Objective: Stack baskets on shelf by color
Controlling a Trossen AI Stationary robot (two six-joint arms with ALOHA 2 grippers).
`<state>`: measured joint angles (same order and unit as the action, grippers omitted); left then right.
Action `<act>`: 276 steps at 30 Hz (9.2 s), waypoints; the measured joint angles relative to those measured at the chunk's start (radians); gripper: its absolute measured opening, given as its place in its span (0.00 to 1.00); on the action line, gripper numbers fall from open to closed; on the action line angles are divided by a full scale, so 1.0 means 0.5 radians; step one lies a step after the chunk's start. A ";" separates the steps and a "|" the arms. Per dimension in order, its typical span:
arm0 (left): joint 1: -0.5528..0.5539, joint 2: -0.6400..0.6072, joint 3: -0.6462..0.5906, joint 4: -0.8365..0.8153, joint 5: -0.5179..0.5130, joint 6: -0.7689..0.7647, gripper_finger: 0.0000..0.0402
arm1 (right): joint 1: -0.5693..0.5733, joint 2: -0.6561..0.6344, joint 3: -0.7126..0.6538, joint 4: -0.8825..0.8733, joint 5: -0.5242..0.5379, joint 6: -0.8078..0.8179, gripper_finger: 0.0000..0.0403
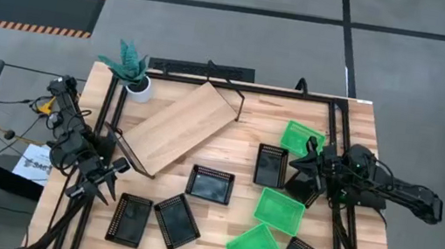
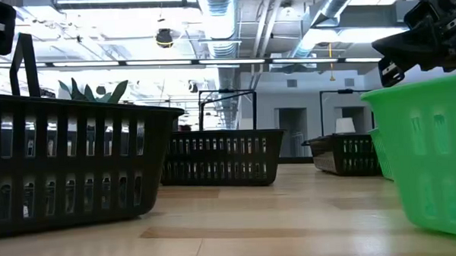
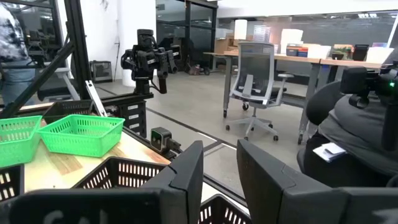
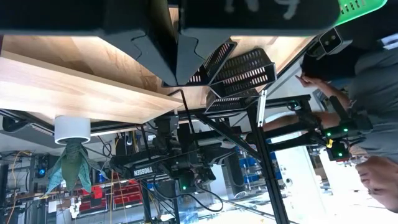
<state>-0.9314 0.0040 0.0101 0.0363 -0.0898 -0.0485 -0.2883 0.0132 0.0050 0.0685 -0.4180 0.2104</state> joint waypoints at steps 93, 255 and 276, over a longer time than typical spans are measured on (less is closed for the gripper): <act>0.000 0.000 0.000 0.001 -0.009 0.084 0.21 | -0.001 0.000 0.000 0.000 -0.001 0.001 0.08; -0.003 0.005 0.692 -0.326 -2.151 -0.154 0.48 | -0.007 3.262 3.196 -1.561 0.997 -0.928 0.02; -0.002 0.005 0.692 -0.324 -2.133 -0.196 0.48 | 0.050 4.553 4.319 -1.303 1.050 0.198 0.06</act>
<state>-0.9325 0.0063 0.3561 -0.1257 -1.1563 -0.1463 -0.2632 2.2898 2.1647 -0.5830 0.1069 0.3093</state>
